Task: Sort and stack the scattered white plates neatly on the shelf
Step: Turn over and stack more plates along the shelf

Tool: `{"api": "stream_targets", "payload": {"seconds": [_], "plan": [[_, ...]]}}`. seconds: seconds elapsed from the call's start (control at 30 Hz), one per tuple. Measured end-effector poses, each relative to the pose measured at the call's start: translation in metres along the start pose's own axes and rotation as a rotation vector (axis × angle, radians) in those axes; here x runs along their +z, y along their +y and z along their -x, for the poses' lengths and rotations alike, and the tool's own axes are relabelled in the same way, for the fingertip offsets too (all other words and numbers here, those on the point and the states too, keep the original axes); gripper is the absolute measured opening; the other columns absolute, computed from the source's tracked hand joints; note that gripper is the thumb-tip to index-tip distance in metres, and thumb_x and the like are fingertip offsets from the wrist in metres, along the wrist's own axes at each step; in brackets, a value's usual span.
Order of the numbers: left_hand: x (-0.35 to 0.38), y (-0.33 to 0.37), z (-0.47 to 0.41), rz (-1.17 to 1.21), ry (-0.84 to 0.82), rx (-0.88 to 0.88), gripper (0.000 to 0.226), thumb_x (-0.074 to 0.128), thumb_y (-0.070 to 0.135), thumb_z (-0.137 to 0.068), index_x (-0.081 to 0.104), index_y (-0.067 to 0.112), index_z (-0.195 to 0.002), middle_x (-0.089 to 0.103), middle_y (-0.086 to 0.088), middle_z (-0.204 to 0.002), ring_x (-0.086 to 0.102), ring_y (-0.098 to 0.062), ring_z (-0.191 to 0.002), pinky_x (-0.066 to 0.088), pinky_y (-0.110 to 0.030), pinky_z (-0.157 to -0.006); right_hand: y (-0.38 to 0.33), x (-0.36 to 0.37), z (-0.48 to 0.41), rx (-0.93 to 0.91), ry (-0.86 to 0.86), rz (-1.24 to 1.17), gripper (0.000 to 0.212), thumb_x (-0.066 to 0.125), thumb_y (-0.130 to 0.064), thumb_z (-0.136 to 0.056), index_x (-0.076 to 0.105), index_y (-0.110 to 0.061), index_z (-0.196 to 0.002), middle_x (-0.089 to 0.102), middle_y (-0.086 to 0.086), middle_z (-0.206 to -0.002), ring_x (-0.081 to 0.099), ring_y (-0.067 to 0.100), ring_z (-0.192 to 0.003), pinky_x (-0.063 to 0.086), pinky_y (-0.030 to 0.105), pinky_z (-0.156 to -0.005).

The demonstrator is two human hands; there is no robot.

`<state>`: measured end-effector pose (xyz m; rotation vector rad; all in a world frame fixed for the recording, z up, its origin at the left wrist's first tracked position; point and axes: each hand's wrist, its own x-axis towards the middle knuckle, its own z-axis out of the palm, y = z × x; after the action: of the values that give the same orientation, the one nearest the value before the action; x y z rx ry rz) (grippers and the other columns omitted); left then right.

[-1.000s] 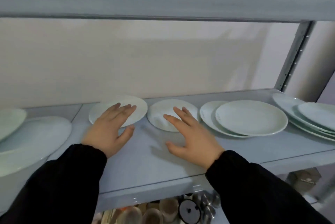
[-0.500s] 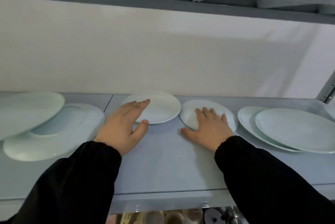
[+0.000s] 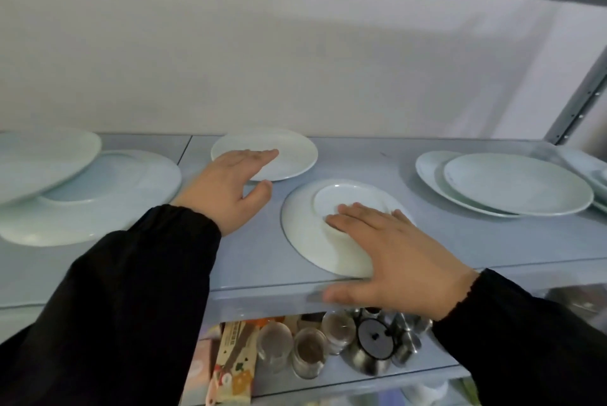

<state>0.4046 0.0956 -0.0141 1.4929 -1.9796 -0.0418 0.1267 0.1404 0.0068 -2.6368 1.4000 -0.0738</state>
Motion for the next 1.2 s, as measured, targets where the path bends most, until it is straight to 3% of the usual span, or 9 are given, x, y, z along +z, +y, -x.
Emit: {"api": "stream_targets", "payload": {"seconds": [0.1, 0.27, 0.37, 0.67, 0.77, 0.83, 0.97, 1.07, 1.2], "plan": [[0.0, 0.002, 0.002, 0.008, -0.013, -0.018, 0.06, 0.037, 0.047, -0.086, 0.036, 0.04, -0.146, 0.039, 0.008, -0.15, 0.023, -0.003, -0.139, 0.007, -0.005, -0.102, -0.001, 0.013, 0.02, -0.067, 0.094, 0.039, 0.099, 0.052, -0.087, -0.064, 0.019, -0.048, -0.148, 0.013, -0.026, -0.158, 0.007, -0.004, -0.145, 0.011, 0.044, -0.121], [0.0, 0.002, 0.003, 0.025, -0.013, -0.02, 0.059, 0.038, 0.048, -0.087, 0.036, 0.042, -0.145, 0.039, 0.008, -0.149, 0.026, -0.005, -0.138, 0.015, -0.017, -0.106, -0.004, 0.039, 0.037, -0.166, 0.279, 0.147, 0.076, 0.063, -0.056, -0.072, 0.034, -0.04, -0.141, 0.04, -0.013, -0.15, 0.037, 0.009, -0.14, 0.037, 0.052, -0.108], [0.0, -0.002, 0.004, 0.02, -0.025, -0.017, 0.055, 0.041, 0.046, -0.09, 0.036, 0.042, -0.146, 0.039, 0.008, -0.15, 0.027, -0.006, -0.138, 0.016, -0.019, -0.107, -0.005, 0.041, 0.042, -0.179, 0.301, 0.165, 0.072, 0.05, -0.055, -0.075, 0.035, -0.036, -0.143, 0.042, -0.009, -0.151, 0.038, 0.012, -0.14, 0.039, 0.055, -0.106], [0.002, -0.009, 0.003, 0.042, -0.067, -0.032, 0.066, 0.031, 0.061, -0.081, 0.035, 0.044, -0.144, 0.04, 0.007, -0.15, 0.031, -0.009, -0.138, 0.023, -0.03, -0.114, -0.008, 0.033, 0.047, -0.225, 0.238, 0.214, 0.077, 0.054, -0.051, -0.074, 0.031, -0.031, -0.145, 0.041, -0.003, -0.152, 0.037, 0.018, -0.141, 0.038, 0.059, -0.105], [0.001, -0.007, 0.003, 0.032, -0.053, -0.034, 0.067, 0.033, 0.06, -0.08, 0.038, 0.04, -0.144, 0.044, 0.003, -0.147, 0.033, -0.012, -0.136, 0.022, -0.027, -0.111, -0.002, 0.019, 0.06, -0.289, 0.245, 0.22, 0.075, 0.041, -0.043, -0.075, 0.029, -0.027, -0.148, 0.04, -0.002, -0.153, 0.037, 0.018, -0.141, 0.039, 0.054, -0.106], [0.001, -0.007, 0.004, 0.011, -0.056, -0.034, 0.069, 0.033, 0.059, -0.079, 0.039, 0.038, -0.145, 0.045, 0.0, -0.146, 0.035, -0.016, -0.136, 0.023, -0.027, -0.109, 0.01, 0.002, 0.074, -0.301, 0.412, 0.165, 0.067, 0.043, -0.031, -0.079, 0.035, -0.026, -0.145, 0.052, -0.002, -0.143, 0.051, 0.016, -0.129, 0.051, 0.041, -0.098], [0.001, -0.006, 0.0, -0.074, -0.084, -0.001, 0.072, 0.033, 0.061, -0.079, 0.038, 0.035, -0.146, 0.048, -0.008, -0.144, 0.038, -0.027, -0.134, 0.029, -0.04, -0.111, 0.045, -0.038, 0.091, -0.08, 0.828, -0.111, 0.027, 0.053, -0.027, -0.094, 0.062, -0.024, -0.119, 0.066, -0.014, -0.103, 0.059, 0.004, -0.092, 0.042, 0.003, -0.075], [0.004, 0.005, -0.002, -0.165, -0.068, 0.066, 0.071, 0.035, 0.056, -0.082, 0.038, 0.029, -0.147, 0.052, -0.01, -0.14, 0.042, -0.03, -0.131, 0.032, -0.044, -0.11, 0.076, -0.06, 0.088, 0.275, 0.925, -0.453, 0.003, 0.06, -0.034, -0.095, 0.062, -0.032, -0.097, 0.062, -0.021, -0.083, 0.058, -0.007, -0.08, 0.041, 0.006, -0.06], [0.015, 0.04, -0.01, -0.179, -0.041, 0.183, 0.068, 0.038, 0.052, -0.086, 0.04, 0.023, -0.147, 0.054, -0.01, -0.137, 0.044, -0.029, -0.129, 0.03, -0.039, -0.11, 0.129, -0.074, 0.067, 0.493, 0.98, -0.779, 0.016, 0.056, -0.027, -0.095, 0.062, -0.022, -0.109, 0.066, -0.009, -0.096, 0.062, 0.008, -0.086, 0.047, 0.017, -0.062]]}}
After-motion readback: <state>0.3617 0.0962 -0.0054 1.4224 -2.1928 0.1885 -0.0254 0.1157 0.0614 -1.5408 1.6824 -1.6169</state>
